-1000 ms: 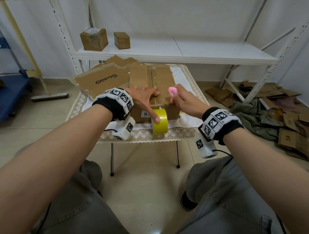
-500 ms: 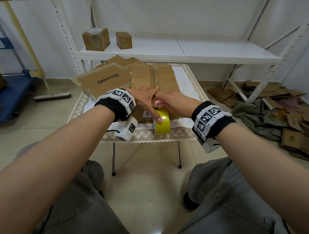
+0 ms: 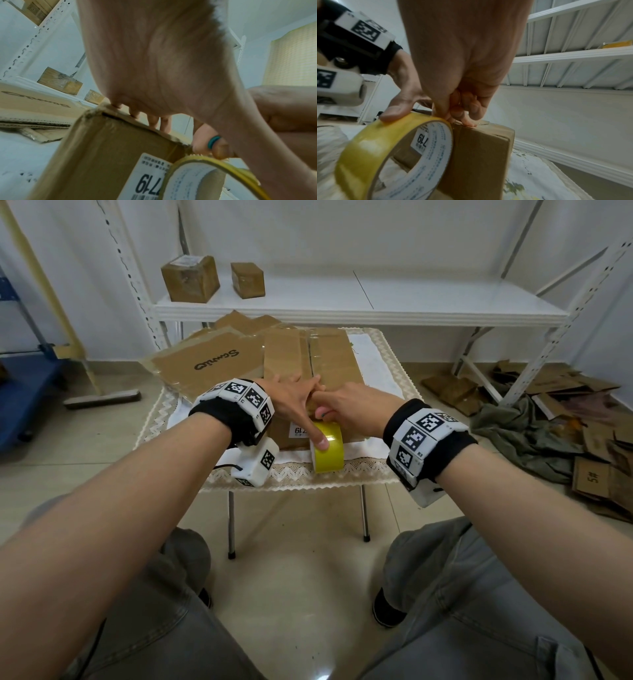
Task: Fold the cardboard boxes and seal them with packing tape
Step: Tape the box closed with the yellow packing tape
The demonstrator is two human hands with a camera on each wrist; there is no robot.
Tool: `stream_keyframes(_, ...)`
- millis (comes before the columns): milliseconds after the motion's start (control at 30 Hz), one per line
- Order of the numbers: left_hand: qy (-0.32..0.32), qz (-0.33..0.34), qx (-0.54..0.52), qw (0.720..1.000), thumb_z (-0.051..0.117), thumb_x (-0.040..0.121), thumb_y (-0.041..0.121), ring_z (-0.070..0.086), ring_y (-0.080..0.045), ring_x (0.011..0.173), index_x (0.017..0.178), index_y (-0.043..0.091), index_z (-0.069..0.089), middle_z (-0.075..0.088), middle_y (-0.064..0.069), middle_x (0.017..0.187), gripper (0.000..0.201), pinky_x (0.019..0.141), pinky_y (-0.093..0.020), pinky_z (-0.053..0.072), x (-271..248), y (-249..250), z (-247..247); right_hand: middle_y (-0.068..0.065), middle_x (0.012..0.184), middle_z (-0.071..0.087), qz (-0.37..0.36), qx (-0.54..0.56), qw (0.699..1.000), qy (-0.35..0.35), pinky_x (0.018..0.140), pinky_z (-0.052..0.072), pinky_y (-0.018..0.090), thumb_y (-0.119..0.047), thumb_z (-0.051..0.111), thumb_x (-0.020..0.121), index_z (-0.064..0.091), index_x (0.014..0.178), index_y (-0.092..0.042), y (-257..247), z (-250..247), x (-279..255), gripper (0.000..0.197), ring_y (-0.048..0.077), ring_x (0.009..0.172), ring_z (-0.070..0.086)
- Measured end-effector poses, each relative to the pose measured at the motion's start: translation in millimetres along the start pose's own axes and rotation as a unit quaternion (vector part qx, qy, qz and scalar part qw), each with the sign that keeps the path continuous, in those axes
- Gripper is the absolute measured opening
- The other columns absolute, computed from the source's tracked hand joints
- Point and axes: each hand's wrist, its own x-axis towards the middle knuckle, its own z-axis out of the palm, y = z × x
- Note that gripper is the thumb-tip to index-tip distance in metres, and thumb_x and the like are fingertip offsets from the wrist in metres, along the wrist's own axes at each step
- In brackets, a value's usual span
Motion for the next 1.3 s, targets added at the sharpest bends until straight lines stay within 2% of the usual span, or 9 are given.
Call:
stream_keyframes(100, 0.011, 0.000, 0.001, 1.000, 0.075, 0.050, 0.084, -0.006, -0.022, 0.154, 0.159, 0.020, -0.006, 0.001, 0.001, 0.168, 0.150, 0.122, -0.050, -0.012, -4.5, 3.1, 0.7, -0.004, 0.079, 0.050, 0.045, 0.017, 0.999, -0.016, 0.069, 0.035, 0.031, -0.018, 0.049, 0.105, 0.050, 0.099, -0.015, 14.6, 0.8, -5.1, 0.006, 0.026, 0.082, 0.056)
stream_keyframes(200, 0.011, 0.001, -0.001, 1.000, 0.073, 0.052, 0.080, -0.008, -0.020, 0.154, 0.159, 0.020, -0.006, 0.003, 0.007, 0.168, 0.146, 0.122, -0.052, -0.012, -5.6, 4.1, 1.2, -0.014, 0.081, 0.057, 0.083, 0.039, 0.995, -0.031, 0.063, 0.040, 0.027, -0.013, 0.050, 0.103, 0.047, 0.091, -0.016, 35.7, -0.3, -12.3, 0.013, 0.015, 0.076, 0.055)
stream_keyframes(467, 0.005, 0.008, -0.005, 1.000, 0.072, 0.047, 0.084, -0.009, -0.019, 0.154, 0.159, 0.023, -0.001, 0.001, 0.009, 0.168, 0.147, 0.121, -0.053, -0.014, -2.8, 1.1, 0.4, 0.004, 0.092, 0.064, 0.221, 0.353, 0.908, -0.038, 0.061, 0.046, 0.025, -0.021, 0.053, 0.103, 0.064, 0.113, -0.007, 73.8, -5.1, -36.6, 0.020, 0.014, 0.075, 0.057)
stream_keyframes(733, 0.008, 0.011, -0.007, 1.000, 0.072, 0.048, 0.082, -0.006, -0.020, 0.154, 0.159, 0.022, 0.000, 0.005, 0.010, 0.167, 0.145, 0.121, -0.054, -0.012, -1.9, 0.7, 0.9, 0.008, 0.097, 0.060, 0.399, 0.329, 0.855, -0.043, 0.084, 0.059, 0.042, -0.008, 0.057, 0.098, 0.060, 0.121, -0.004, 97.0, 48.4, -30.4, 0.024, 0.024, 0.084, 0.060)
stream_keyframes(833, 0.009, 0.010, -0.006, 1.000, 0.072, 0.048, 0.082, -0.005, -0.020, 0.154, 0.159, 0.021, 0.000, 0.004, 0.009, 0.168, 0.146, 0.121, -0.054, -0.012, -2.9, 1.2, 0.6, 0.008, 0.109, 0.058, 0.397, 0.253, 0.878, 0.086, 0.079, 0.048, 0.035, -0.011, 0.061, 0.092, 0.058, 0.114, -0.011, 95.1, 55.9, -23.2, 0.022, 0.027, 0.099, 0.060)
stream_keyframes(933, 0.010, 0.012, -0.004, 1.000, 0.073, 0.048, 0.084, -0.004, -0.020, 0.154, 0.159, 0.022, 0.003, 0.004, 0.008, 0.168, 0.146, 0.121, -0.055, -0.011, -1.7, 0.5, 0.2, 0.008, 0.083, 0.062, 0.349, 0.298, 0.837, 0.298, 0.067, 0.046, 0.034, -0.015, 0.060, 0.087, 0.052, 0.086, -0.010, 71.9, 42.4, -19.8, 0.009, 0.019, 0.073, 0.057)
stream_keyframes(1033, 0.008, 0.010, 0.001, 1.000, 0.072, 0.049, 0.083, -0.004, -0.020, 0.154, 0.159, 0.022, 0.002, 0.002, 0.008, 0.168, 0.144, 0.121, -0.054, -0.011, -1.7, 1.0, 0.0, 0.014, 0.064, 0.068, 0.285, 0.469, 0.821, 0.160, 0.051, 0.051, 0.029, -0.020, 0.054, 0.097, 0.060, 0.092, 0.000, 39.0, 22.4, -17.5, 0.022, 0.022, 0.048, 0.062)
stream_keyframes(1133, 0.006, 0.006, 0.006, 1.000, 0.072, 0.048, 0.083, -0.006, -0.019, 0.154, 0.159, 0.022, 0.001, 0.003, 0.008, 0.168, 0.145, 0.122, -0.054, -0.010, -1.1, 1.6, -0.2, 0.021, 0.072, 0.073, 0.246, 0.503, 0.828, -0.013, 0.055, 0.061, 0.030, -0.021, 0.061, 0.098, 0.063, 0.090, 0.004, 17.8, 14.1, -16.5, 0.027, 0.027, 0.057, 0.071)
stream_keyframes(1300, 0.003, 0.016, 0.004, 1.000, 0.066, 0.039, 0.092, -0.007, -0.019, 0.154, 0.159, 0.021, 0.000, 0.002, 0.010, 0.168, 0.155, 0.122, -0.054, -0.010, 2.3, -1.2, 1.0, 0.004, 0.058, 0.056, 0.227, 0.554, 0.799, -0.052, 0.057, 0.060, 0.028, -0.004, 0.071, 0.091, 0.043, 0.070, -0.015, 17.1, 18.4, -7.8, 0.037, 0.017, 0.057, 0.059)
